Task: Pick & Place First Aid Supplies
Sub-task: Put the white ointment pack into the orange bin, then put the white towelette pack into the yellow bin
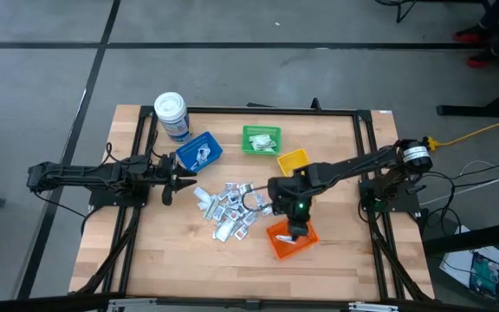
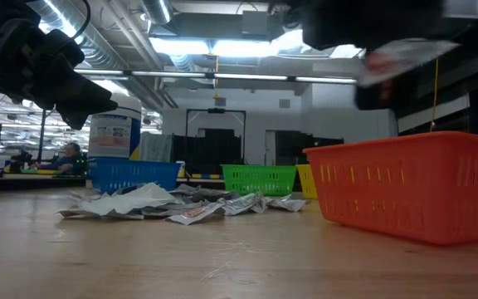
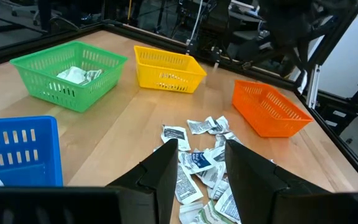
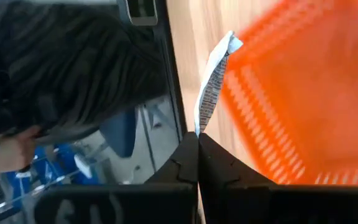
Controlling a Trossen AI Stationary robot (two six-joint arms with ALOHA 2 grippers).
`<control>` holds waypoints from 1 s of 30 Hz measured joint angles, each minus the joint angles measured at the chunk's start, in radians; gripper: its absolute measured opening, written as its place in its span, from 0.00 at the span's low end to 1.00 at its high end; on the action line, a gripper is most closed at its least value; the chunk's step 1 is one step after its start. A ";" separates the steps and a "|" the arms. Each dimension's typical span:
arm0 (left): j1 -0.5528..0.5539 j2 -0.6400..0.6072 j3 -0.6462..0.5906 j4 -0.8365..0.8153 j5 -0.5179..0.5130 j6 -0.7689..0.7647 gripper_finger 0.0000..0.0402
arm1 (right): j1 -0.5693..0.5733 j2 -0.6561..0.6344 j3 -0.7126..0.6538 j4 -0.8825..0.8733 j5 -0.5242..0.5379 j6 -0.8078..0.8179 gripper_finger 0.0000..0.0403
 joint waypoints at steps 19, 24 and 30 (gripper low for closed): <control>0.000 0.000 0.000 0.000 0.000 0.000 0.32 | 0.090 0.002 0.000 -0.189 0.190 0.131 0.12; 0.000 0.000 0.000 0.000 0.000 0.000 0.32 | 0.091 0.002 0.000 -0.190 0.250 0.175 0.26; 0.000 0.000 0.000 0.000 0.000 0.000 0.32 | 0.091 -0.005 0.000 -0.109 0.326 0.131 0.42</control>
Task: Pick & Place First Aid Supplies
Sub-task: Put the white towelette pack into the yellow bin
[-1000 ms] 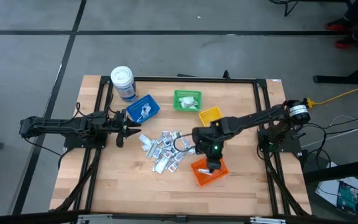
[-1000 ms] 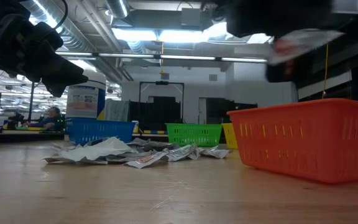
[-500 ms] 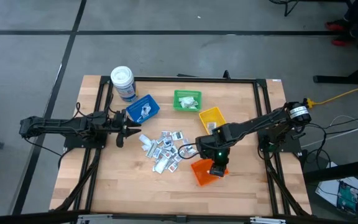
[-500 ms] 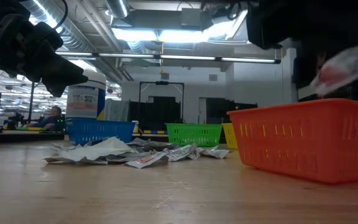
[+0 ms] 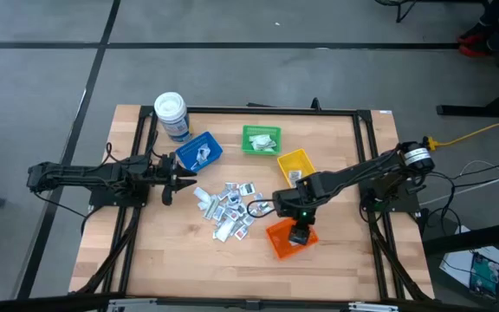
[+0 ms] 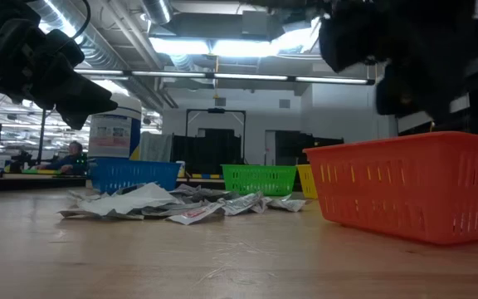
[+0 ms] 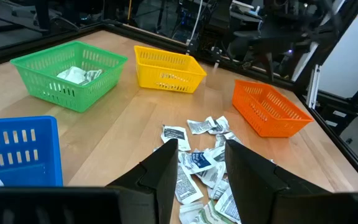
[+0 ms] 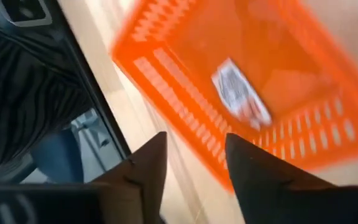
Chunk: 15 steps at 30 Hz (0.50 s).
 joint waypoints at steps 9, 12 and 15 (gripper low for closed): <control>0.000 0.000 0.000 0.000 0.000 0.000 0.32 | -0.031 -0.009 0.000 0.228 0.052 -0.152 0.45; 0.000 0.000 0.000 0.000 0.000 0.000 0.32 | -0.044 -0.009 0.000 0.299 0.115 -0.259 0.43; 0.000 0.000 0.000 0.000 0.000 0.000 0.32 | -0.057 -0.009 0.000 0.360 0.183 -0.403 0.42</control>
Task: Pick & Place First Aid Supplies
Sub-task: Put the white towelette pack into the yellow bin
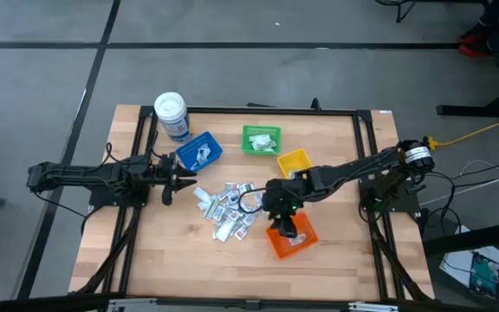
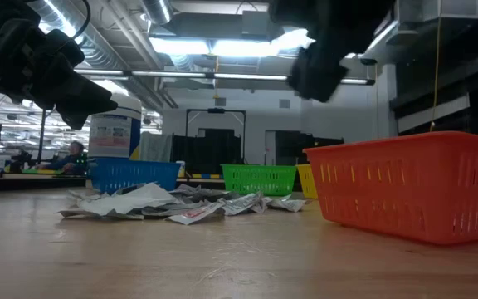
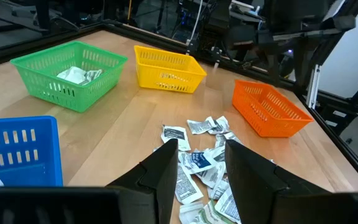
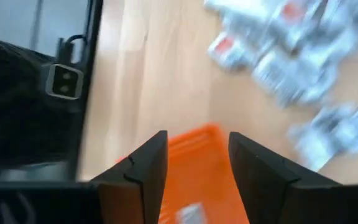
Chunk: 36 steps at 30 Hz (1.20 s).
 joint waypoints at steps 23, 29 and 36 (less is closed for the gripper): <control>0.000 0.000 0.000 0.000 0.000 0.000 0.32 | 0.009 0.216 0.056 0.319 0.157 -0.632 0.42; 0.000 0.000 0.000 0.000 0.000 0.000 0.32 | -0.003 0.248 0.125 0.156 0.227 -0.521 0.42; 0.000 0.000 0.000 0.000 0.000 0.000 0.32 | -0.074 0.251 0.161 0.066 0.242 -0.375 0.42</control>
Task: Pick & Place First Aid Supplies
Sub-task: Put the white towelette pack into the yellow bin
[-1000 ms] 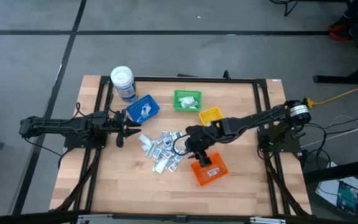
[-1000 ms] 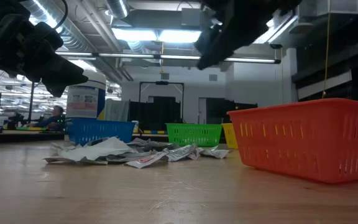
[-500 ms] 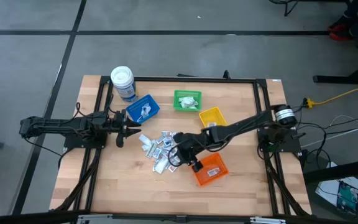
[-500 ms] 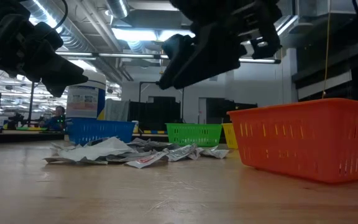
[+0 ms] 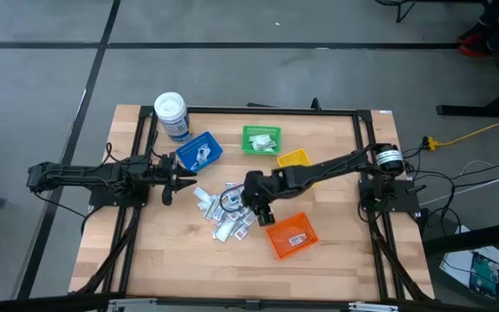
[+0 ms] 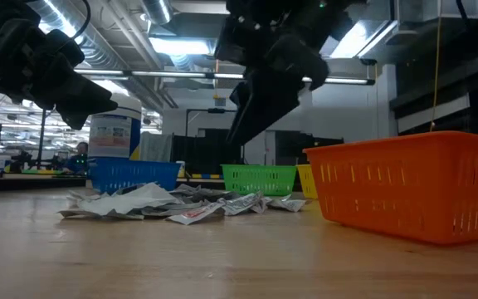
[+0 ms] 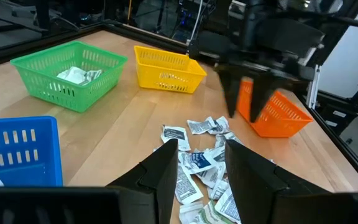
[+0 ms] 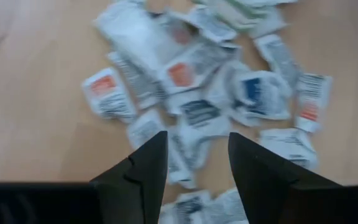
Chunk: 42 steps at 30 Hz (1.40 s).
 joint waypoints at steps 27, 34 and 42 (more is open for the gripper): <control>0.000 0.000 0.000 0.000 0.000 0.000 0.32 | -0.196 0.000 -0.130 0.184 0.039 -0.130 0.42; 0.000 0.000 0.000 0.000 0.000 0.000 0.32 | -0.215 0.022 -0.141 0.193 0.032 -0.123 0.42; 0.000 0.000 0.000 0.000 0.000 0.000 0.32 | -0.215 0.089 -0.141 0.209 -0.016 -0.123 0.42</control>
